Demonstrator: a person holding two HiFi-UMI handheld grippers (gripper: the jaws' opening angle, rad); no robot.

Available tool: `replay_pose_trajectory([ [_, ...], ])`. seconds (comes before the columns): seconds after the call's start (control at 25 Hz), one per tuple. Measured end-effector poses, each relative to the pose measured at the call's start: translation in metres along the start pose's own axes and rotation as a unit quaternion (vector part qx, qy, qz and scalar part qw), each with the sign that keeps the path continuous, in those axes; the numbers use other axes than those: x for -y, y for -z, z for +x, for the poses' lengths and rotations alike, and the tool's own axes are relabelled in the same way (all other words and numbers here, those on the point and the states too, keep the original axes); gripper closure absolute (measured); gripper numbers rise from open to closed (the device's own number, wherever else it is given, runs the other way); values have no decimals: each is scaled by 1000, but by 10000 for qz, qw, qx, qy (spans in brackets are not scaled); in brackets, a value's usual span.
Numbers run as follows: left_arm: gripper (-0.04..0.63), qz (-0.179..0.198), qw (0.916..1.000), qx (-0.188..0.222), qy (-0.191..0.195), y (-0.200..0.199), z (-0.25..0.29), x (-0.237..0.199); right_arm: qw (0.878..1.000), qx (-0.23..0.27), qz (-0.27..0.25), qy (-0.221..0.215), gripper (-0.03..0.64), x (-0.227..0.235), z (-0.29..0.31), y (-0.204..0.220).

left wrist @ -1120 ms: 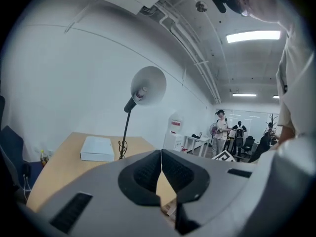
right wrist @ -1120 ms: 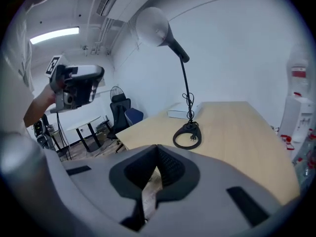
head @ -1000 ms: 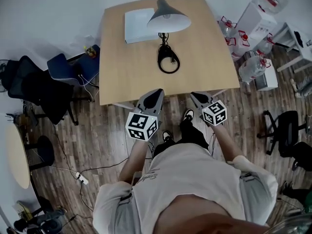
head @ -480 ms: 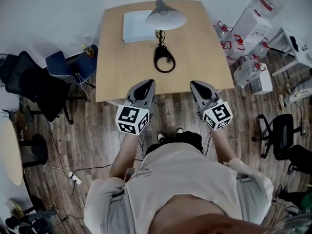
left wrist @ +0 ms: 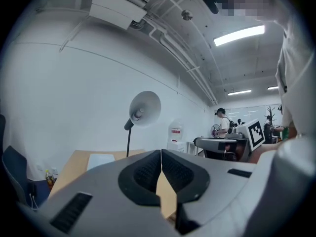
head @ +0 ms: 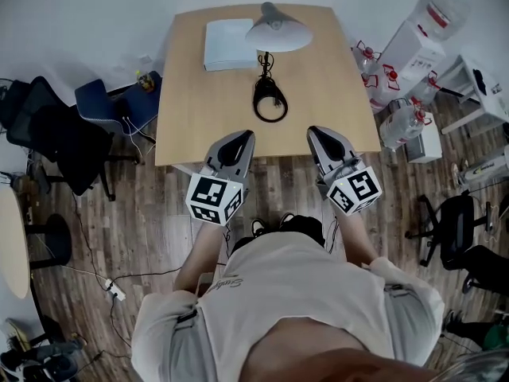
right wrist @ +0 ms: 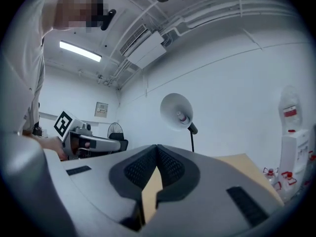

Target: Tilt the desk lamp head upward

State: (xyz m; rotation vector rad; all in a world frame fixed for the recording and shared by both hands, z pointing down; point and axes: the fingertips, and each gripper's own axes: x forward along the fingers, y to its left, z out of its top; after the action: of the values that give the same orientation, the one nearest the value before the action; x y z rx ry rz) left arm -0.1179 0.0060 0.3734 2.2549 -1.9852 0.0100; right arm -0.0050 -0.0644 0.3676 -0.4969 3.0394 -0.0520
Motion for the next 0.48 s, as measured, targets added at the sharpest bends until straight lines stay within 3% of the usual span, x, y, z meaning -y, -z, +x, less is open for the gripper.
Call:
replay_pose_trajectory([
  [0.24, 578, -49, 10000, 40, 68, 1, 1, -6, 9998, 116, 141, -37, 621, -6, 13, -6],
  [0.48, 578, -88, 9998, 158, 39, -2, 2, -12, 9999, 77, -124, 10, 621, -3, 15, -7],
])
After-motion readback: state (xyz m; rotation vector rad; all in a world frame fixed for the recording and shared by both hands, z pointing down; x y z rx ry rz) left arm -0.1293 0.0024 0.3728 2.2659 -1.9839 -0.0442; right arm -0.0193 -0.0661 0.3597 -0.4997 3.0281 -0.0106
